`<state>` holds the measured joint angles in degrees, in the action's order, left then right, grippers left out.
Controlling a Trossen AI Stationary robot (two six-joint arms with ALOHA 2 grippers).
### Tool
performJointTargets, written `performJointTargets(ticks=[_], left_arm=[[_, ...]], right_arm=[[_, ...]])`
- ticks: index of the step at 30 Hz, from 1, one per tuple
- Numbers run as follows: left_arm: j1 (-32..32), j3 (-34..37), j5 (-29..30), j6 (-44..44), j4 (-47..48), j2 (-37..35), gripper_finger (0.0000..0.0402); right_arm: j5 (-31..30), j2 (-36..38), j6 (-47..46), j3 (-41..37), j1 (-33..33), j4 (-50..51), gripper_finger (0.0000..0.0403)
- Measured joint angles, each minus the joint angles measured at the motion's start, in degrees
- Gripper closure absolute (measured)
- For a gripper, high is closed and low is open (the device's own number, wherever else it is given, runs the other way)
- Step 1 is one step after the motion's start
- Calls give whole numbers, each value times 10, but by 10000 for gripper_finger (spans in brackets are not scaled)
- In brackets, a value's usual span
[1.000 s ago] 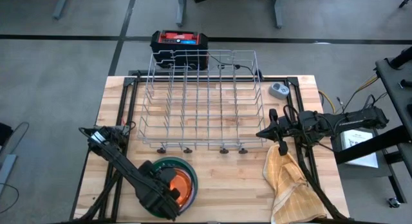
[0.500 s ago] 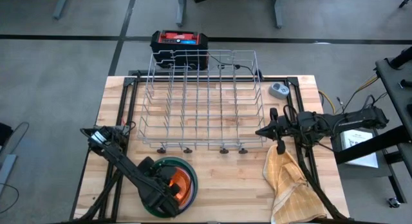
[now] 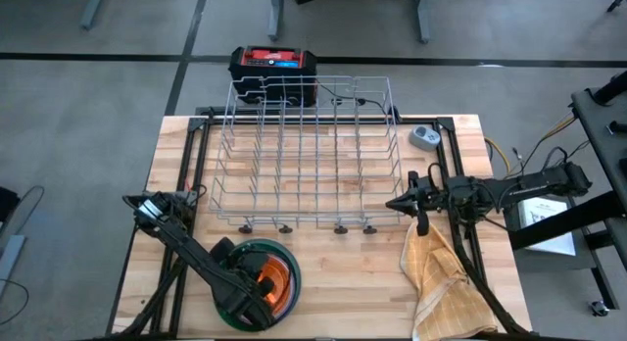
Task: Sort dishes
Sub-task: Put the transparent orange plate into the dish rack
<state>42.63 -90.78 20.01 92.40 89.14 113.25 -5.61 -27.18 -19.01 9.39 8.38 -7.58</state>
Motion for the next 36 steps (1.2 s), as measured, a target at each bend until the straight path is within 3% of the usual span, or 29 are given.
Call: performJointTargets(ticks=[4, 8, 10, 16, 20, 27, 36], left_arm=[[0, 3, -9, 14, 8, 0, 301], [-1, 6, -80, -22, 9, 0, 301], [0, 6, -89, -39, 8, -1, 301], [-2, 5, -74, -49, 7, -1, 301], [-2, 5, -75, -49, 8, -5, 301], [0, -13, -73, -101, 9, -5, 301], [0, -60, -56, -12, 9, -5, 303]], right_arm=[[0, 0, 8, 4, 0, -4, 400], [-1, 0, 28, 8, 0, -4, 400], [-5, 0, 39, 10, 0, -4, 400], [-6, 0, 74, 24, 0, 0, 400], [-8, 1, 77, 60, 0, 57, 400], [-51, 1, 124, 73, 0, 94, 400], [-50, 1, 121, 73, 0, 111, 400]])
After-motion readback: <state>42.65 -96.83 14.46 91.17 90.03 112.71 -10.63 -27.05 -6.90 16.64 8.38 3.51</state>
